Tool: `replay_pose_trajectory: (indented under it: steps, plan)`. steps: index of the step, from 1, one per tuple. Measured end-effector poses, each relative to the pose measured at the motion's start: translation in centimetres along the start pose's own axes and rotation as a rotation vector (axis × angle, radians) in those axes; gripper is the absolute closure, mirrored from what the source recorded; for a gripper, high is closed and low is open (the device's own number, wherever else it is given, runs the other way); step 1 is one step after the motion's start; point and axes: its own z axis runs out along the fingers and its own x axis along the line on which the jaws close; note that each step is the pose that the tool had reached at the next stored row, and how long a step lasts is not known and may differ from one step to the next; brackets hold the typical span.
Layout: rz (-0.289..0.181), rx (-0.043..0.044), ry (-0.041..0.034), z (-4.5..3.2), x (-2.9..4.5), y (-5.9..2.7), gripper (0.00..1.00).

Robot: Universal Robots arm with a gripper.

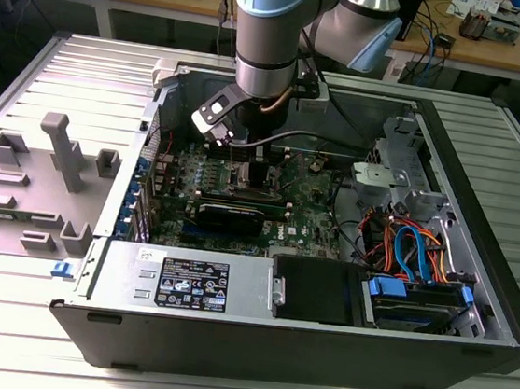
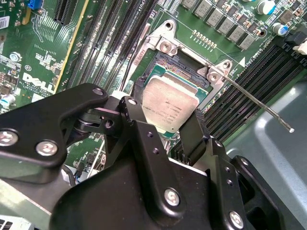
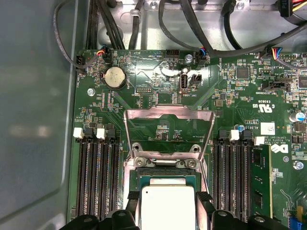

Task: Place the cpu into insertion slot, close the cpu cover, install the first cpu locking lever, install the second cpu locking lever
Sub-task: 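Place the cpu into insertion slot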

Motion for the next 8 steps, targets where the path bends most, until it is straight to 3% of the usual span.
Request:
replay_pose_trajectory:
  steps: [8]
  plan:
    - [0.004,-0.0001,-0.0002,0.05,0.01,0.0,0.45]
